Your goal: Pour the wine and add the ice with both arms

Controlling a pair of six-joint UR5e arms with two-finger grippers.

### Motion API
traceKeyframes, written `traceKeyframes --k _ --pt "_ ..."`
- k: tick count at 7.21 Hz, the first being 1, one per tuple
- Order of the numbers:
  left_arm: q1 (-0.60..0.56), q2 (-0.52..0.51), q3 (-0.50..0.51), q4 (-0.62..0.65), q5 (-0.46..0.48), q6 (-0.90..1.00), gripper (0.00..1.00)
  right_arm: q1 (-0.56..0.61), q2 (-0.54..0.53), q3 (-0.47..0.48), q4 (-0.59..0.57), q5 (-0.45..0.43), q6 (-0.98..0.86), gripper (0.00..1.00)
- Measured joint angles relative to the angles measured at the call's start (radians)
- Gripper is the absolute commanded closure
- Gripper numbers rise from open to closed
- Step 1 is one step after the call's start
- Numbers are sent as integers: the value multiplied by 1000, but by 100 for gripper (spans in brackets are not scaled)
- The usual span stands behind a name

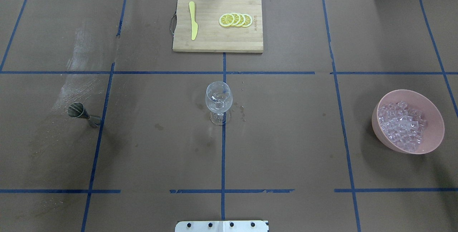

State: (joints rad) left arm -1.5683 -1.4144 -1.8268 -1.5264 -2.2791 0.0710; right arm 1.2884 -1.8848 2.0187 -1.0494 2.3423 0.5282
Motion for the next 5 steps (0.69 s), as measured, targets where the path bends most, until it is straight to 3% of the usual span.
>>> traceKeyframes --k 2,3,4,5 --pt "0 -8 0 -1 0 1 0 -201 -5 0 123 -168 229 4" --pt "1 -13 0 -1 0 1 0 -298 -6 -1 158 -258 309 10" --pt "1 -19 1 -1 0 1 0 -382 -6 -3 191 -342 374 29" --pt "1 -23 1 -1 0 1 0 -438 -9 -7 205 -397 404 30"
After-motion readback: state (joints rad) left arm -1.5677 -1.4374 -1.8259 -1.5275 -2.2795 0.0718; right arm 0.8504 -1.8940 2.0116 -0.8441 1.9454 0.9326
